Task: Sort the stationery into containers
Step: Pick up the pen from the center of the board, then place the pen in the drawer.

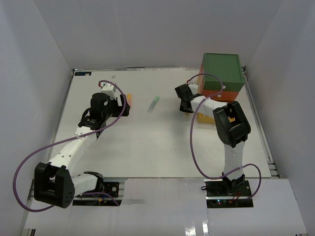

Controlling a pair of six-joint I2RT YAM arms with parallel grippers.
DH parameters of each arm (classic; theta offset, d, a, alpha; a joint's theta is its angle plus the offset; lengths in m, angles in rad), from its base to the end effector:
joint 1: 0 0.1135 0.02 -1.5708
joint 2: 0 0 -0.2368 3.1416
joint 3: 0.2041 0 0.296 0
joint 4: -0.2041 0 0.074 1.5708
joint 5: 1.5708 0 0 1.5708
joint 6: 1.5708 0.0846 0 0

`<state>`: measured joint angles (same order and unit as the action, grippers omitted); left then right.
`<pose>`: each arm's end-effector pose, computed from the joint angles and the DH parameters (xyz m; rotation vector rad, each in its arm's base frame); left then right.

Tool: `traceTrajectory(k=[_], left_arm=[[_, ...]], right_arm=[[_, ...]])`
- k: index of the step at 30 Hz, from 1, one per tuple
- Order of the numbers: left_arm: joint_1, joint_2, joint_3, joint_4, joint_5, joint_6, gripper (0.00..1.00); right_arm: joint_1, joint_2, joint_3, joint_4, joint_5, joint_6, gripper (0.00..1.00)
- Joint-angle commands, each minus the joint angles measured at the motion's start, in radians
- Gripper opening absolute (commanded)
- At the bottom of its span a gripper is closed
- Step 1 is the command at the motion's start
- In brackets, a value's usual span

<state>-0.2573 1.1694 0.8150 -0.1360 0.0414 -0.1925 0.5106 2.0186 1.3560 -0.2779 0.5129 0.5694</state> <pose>0.3472 -0.0950 0.2125 0.0930 2.0741 -0.3195 0.4347 0.1959 0.0766 0.2696 2.3402 -0.1345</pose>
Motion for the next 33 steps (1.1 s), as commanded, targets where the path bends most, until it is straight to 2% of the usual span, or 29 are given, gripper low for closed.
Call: traceTrajectory(k=[1, 5, 7, 16, 20, 23, 27, 33], left_arm=[[-0.002, -0.030, 0.038, -0.004, 0.003, -0.004, 0.98], [-0.002, -0.028, 0.036, -0.005, 0.002, -0.004, 0.98], [-0.002, -0.028, 0.036, -0.005, 0.002, -0.004, 0.98], [-0.002, -0.027, 0.036, -0.002, 0.005, -0.005, 0.98], [-0.002, -0.027, 0.035, -0.002, 0.003, -0.005, 0.98], [-0.002, -0.024, 0.035, -0.004, 0.003, -0.007, 0.98], [-0.002, -0.022, 0.035, -0.004, 0.005, -0.010, 0.98], [-0.002, -0.020, 0.035, -0.004, 0.003, -0.012, 0.98]], right_arm=[[0.023, -0.006, -0.005, 0.025, -0.007, 0.006, 0.31], [0.032, -0.023, -0.012, 0.022, -0.020, 0.006, 0.14], [0.042, -0.052, -0.035, 0.031, -0.019, 0.004, 0.11], [0.029, -0.420, -0.303, 0.160, 0.007, 0.105, 0.08], [-0.029, -0.593, -0.426, 0.221, -0.022, 0.176, 0.08], [-0.125, -0.688, -0.541, 0.266, -0.040, 0.239, 0.08], [-0.234, -0.762, -0.610, 0.328, -0.060, 0.316, 0.09], [-0.349, -0.752, -0.620, 0.367, -0.074, 0.443, 0.10]])
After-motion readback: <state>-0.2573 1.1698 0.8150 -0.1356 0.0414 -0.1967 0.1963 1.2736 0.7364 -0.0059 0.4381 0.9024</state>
